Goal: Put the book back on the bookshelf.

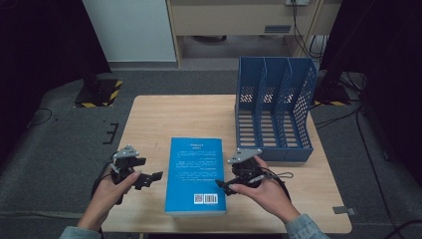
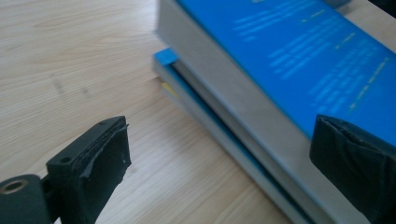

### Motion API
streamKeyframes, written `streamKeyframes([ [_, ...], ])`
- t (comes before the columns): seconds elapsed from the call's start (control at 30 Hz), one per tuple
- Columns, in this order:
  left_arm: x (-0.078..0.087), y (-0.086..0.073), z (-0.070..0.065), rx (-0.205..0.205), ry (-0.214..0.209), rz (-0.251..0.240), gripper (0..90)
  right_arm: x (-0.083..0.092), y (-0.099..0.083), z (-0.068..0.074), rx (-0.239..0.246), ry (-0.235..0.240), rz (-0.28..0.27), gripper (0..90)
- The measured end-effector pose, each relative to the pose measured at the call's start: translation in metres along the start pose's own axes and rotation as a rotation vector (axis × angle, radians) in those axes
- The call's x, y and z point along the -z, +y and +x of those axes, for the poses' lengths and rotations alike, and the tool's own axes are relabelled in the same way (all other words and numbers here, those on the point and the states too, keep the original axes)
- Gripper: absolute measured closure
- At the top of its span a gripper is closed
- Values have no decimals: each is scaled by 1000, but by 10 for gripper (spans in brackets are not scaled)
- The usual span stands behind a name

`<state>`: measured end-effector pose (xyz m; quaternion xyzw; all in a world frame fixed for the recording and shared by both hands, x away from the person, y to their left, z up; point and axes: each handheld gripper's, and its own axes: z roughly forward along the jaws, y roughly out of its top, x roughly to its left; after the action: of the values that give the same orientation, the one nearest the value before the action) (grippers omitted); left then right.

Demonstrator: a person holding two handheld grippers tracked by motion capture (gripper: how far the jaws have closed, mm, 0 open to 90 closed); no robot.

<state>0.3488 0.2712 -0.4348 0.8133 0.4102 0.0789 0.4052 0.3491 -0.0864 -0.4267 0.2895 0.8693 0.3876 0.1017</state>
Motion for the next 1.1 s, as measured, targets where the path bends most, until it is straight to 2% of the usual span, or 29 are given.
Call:
streamKeyframes([
  [0.1, -9, 6, -14, -47, -24, 31, 48, -11, 8, 0, 0, 44, 23, 79],
  [0.17, -16, 10, -19, -49, -58, 32, 51, -17, 11, -1, 1, 55, 46, 74],
  [0.23, -23, 12, -22, -56, -43, 32, 51, -24, 14, -2, 4, 41, 67, 86],
  [0.37, -37, 16, -26, -57, -57, 34, 56, -30, 17, -3, -1, 43, 86, 95],
  [0.43, -43, 17, -26, -62, -62, 41, 50, -31, 17, -3, -1, 45, 88, 95],
  [0.47, -44, 17, -25, -50, -69, 36, 42, -31, 17, -3, -2, 45, 87, 93],
  [0.63, -51, 17, -23, -27, -88, 30, 21, -35, 15, -8, -45, 84, 92, 57],
  [0.7, -52, 17, -23, -34, -91, 29, 11, -37, 16, -9, -48, 86, 93, 38],
  [0.73, -53, 17, -23, -46, -90, 22, 7, -38, 16, -9, -34, 84, 94, 29],
  [0.8, -54, 18, -21, -43, -100, 20, 0, -40, 17, -7, -24, 77, 94, 3],
  [0.97, -56, 22, -23, -56, -89, 35, 3, -40, 16, -8, -40, 73, 90, 5],
  [1.1, -60, 26, -23, -60, -97, 44, 4, -38, 12, -10, -58, 68, 75, 4],
])
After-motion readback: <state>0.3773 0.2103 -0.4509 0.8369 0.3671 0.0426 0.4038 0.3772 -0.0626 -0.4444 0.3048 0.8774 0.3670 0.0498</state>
